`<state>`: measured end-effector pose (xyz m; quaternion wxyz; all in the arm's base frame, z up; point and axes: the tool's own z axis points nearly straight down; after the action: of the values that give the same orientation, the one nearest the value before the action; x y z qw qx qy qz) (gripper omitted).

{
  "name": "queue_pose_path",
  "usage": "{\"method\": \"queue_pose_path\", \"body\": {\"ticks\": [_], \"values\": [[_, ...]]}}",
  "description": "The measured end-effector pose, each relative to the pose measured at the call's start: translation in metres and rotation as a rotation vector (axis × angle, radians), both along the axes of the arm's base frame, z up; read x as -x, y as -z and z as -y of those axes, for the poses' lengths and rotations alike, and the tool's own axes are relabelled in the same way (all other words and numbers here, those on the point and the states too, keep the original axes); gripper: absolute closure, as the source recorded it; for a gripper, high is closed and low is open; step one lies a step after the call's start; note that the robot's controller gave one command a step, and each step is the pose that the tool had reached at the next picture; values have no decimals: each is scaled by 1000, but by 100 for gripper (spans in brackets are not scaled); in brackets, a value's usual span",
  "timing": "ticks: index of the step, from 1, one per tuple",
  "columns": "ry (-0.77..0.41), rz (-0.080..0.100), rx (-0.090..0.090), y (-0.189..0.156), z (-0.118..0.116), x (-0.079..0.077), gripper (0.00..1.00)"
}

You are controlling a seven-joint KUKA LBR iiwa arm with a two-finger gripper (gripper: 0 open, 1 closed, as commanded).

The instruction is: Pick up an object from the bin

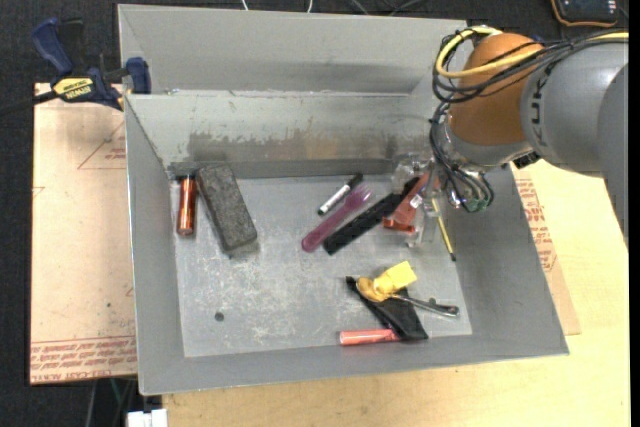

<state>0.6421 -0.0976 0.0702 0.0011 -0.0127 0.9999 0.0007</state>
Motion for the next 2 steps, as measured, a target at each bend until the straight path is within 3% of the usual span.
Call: {"method": "queue_pose_path", "body": {"ticks": [1, 2], "values": [[-158, 15, 6, -33, -13, -5, 0], [-353, 2, 1, -30, -15, 3, 0]]}}
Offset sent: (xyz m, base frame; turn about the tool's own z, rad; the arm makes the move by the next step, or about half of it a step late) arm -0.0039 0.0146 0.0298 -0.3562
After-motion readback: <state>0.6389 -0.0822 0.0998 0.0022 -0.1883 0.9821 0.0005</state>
